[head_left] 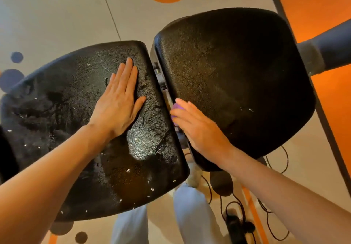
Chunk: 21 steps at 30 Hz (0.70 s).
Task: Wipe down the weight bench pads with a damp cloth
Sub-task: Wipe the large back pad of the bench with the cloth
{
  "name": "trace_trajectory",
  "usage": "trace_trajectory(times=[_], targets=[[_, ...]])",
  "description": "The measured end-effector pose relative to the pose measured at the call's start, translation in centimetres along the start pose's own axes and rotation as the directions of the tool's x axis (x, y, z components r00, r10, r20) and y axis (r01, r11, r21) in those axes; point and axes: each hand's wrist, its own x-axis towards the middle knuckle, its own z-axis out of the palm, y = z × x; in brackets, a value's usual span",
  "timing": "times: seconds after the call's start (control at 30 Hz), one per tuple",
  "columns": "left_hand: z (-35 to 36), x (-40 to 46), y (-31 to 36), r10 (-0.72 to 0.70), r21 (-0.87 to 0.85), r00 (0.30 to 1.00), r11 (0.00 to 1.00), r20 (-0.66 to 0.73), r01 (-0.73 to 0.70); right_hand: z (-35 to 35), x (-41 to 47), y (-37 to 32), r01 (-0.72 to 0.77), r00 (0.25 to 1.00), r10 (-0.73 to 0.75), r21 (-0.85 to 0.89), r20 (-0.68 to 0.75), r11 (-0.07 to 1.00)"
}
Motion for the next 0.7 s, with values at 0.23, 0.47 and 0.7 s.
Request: trace_trajectory(times=[0.23,0.47,0.7], targets=[[0.0,-0.3,0.5,-0.022,-0.050,0.999,0.999,-0.042,0.019,0.1,-10.6,-3.6,-0.220,0.966,0.234,0.131,-0.108,0.967],[1.1,-4.1,1.0,0.029,-0.078,0.999,0.996,-0.041,-0.032,2.9,-7.3,-4.2,-0.444,0.874,0.418,-0.062,-0.248,0.894],[1.7,-4.5,0.4,0.031,-0.070,0.999,0.997,-0.031,-0.033,-2.3,-4.2,8.1,-0.828,0.470,0.800,0.126,-0.374,0.546]])
